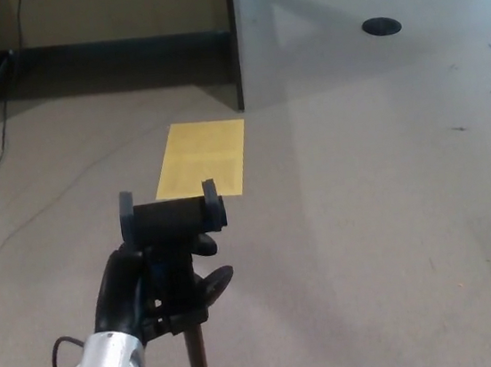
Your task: There is a tripod standing in front of the robot and the robot extends its left arm to grab it. It lifts the tripod and passes it to a person.
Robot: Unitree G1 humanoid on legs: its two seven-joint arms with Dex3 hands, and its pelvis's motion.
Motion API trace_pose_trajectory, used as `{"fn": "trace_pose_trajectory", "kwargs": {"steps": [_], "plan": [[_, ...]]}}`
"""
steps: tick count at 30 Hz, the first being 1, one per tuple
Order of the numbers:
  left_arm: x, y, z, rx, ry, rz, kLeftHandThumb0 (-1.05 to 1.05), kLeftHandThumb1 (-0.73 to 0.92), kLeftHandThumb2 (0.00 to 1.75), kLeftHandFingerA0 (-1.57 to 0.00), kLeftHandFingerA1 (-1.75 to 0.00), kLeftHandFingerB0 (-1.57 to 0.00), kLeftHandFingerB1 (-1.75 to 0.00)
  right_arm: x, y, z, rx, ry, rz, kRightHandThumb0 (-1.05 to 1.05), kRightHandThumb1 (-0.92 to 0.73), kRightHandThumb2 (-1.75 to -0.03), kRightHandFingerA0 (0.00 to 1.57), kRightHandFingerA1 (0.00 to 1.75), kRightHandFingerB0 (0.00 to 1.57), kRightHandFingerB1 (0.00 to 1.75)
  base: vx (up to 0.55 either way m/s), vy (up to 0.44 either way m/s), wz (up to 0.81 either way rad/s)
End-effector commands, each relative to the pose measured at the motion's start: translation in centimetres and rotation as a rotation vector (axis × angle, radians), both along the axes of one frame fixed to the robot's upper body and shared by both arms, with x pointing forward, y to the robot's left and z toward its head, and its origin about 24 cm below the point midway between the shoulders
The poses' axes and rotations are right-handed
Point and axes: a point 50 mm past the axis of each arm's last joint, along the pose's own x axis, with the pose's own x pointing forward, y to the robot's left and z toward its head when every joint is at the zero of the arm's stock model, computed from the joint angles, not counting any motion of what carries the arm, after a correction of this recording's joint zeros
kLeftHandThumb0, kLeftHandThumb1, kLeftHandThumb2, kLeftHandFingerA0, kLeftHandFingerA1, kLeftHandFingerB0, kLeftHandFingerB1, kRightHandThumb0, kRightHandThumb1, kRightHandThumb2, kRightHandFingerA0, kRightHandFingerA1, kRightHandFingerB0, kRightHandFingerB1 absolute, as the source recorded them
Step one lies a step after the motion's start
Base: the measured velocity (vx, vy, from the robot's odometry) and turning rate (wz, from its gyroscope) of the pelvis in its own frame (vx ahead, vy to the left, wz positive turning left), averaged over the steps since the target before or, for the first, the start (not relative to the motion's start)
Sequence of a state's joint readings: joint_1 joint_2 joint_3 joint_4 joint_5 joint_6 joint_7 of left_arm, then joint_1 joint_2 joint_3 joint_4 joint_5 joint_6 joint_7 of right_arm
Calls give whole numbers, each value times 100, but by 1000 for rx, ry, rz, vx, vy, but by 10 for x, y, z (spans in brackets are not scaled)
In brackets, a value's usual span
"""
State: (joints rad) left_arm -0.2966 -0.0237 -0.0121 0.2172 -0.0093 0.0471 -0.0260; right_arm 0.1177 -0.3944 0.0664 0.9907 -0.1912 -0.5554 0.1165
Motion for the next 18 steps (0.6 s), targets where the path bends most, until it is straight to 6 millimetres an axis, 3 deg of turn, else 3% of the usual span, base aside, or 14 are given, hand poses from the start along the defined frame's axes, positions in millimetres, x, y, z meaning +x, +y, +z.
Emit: {"fn": "trace_pose_trajectory", "kwargs": {"steps": [1, 2, 3, 6, 9, 18], "plan": [[4, 4, 15, 56, -84, 60, 5, 62, 49, -80, -174, -69, -156, 0, -7, 3, -21, 5, 0, -64, -69, -61, 48, 36, 36, 33, 0, 0, 0], [5, 4, 16, 57, -95, 60, 1, 61, 53, -90, -172, -75, -144, 0, -7, 3, -23, 7, 0, -66, -69, -61, 48, 36, 36, 33, 0, 0, 0], [6, 4, 17, 58, -107, 60, 1, 61, 53, -90, -172, -75, -144, 0, -8, 3, -28, 9, 4, -66, -69, -61, 48, 36, 36, 33, 0, 0, 0], [7, 3, 24, 69, -114, 77, 0, 59, 53, -80, -175, -71, -160, 0, -7, 4, -25, 6, 9, -63, -70, -61, 48, 36, 36, 33, 0, 0, 0], [11, 1, 34, 50, -144, 81, -4, 59, 54, -80, -175, -63, -172, 0, -7, 4, -23, 8, 12, -62, -70, -61, 48, 36, 36, 33, 0, 0, 0], [30, -22, 83, 50, -260, 26, -17, 63, 53, -75, -175, -58, -175, 1, -9, 4, -26, 14, 4, -63, -70, -61, 48, 36, 36, 33, 0, 0, 0]]}}
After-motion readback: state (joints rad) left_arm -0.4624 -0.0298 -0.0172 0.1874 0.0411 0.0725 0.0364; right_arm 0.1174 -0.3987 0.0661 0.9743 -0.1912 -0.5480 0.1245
